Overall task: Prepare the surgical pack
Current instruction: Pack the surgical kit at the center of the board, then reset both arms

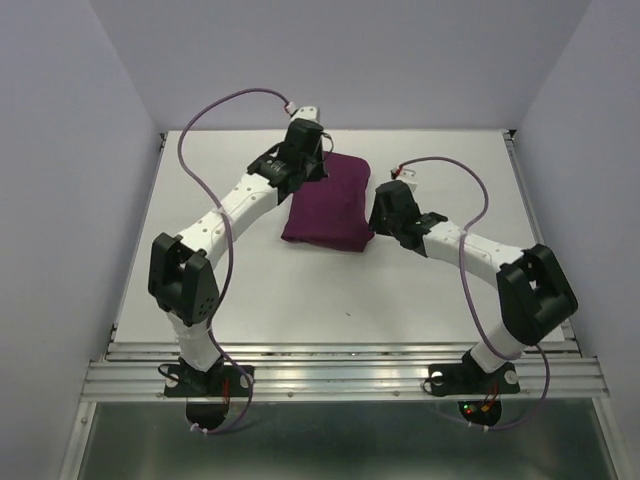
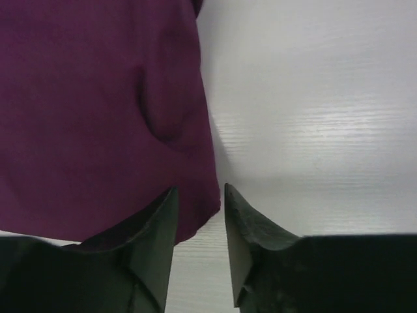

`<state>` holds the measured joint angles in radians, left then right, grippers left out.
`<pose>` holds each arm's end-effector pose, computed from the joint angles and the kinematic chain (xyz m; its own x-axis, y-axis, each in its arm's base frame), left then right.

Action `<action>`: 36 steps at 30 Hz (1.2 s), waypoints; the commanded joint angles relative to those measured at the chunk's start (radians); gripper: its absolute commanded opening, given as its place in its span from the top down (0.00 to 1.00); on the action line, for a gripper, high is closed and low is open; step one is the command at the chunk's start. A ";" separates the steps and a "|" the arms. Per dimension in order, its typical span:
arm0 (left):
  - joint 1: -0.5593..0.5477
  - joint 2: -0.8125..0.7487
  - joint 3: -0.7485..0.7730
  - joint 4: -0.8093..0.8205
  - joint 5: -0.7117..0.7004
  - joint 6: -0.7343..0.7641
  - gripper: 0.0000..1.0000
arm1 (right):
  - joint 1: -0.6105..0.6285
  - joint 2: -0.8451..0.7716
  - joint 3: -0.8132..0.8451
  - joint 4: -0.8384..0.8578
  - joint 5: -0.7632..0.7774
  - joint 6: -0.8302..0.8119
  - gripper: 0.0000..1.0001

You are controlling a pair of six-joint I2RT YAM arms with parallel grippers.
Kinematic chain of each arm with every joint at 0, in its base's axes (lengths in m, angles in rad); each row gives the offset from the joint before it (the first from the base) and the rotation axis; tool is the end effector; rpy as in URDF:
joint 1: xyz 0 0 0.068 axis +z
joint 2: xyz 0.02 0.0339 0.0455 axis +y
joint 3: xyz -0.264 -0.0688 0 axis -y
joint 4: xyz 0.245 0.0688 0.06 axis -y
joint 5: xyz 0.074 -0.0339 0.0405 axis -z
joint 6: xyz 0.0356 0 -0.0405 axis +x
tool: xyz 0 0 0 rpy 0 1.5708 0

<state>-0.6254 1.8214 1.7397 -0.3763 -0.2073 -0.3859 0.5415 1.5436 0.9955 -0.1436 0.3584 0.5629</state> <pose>0.3547 -0.2471 0.3609 -0.4914 -0.0995 -0.8652 0.2572 0.9326 -0.2533 0.2943 0.1624 0.2325 -0.5963 0.2245 -0.7707 0.0793 0.9719 0.2218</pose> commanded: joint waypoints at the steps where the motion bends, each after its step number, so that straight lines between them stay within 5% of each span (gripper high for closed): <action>1: 0.119 -0.089 -0.228 0.023 0.020 -0.013 1.00 | 0.029 0.088 0.101 0.027 -0.009 -0.011 0.63; 4: 0.211 -0.143 -0.402 0.083 0.057 -0.037 1.00 | 0.029 0.188 0.150 0.038 -0.024 -0.011 0.72; 9: 0.326 -0.111 -0.486 0.105 0.118 -0.103 1.00 | 0.040 0.351 0.187 0.085 -0.129 -0.003 0.85; 19: 0.331 -0.024 -0.600 0.212 0.276 -0.163 1.00 | 0.049 0.271 0.097 0.092 -0.102 0.018 0.86; 20: 0.329 -0.028 -0.601 0.211 0.278 -0.162 1.00 | 0.049 0.236 0.079 0.091 -0.043 0.020 0.84; 25: 0.329 -0.094 -0.577 0.136 0.154 -0.160 1.00 | -0.003 -0.003 0.020 0.029 0.183 -0.029 0.35; 27: 0.329 -0.115 -0.545 0.099 0.094 -0.169 1.00 | -0.038 -0.098 0.005 -0.003 0.304 -0.038 0.09; 29: 0.332 -0.155 -0.528 0.063 0.020 -0.169 1.00 | -0.119 -0.158 -0.009 -0.037 0.330 -0.058 0.00; 36: 0.346 -0.260 -0.461 0.022 -0.021 -0.136 0.97 | -0.224 -0.358 -0.032 -0.128 0.427 -0.072 0.00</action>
<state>-0.2859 1.6363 1.2034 -0.3244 -0.1665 -0.5415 0.3099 1.2457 0.9848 -0.1883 0.6704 0.5156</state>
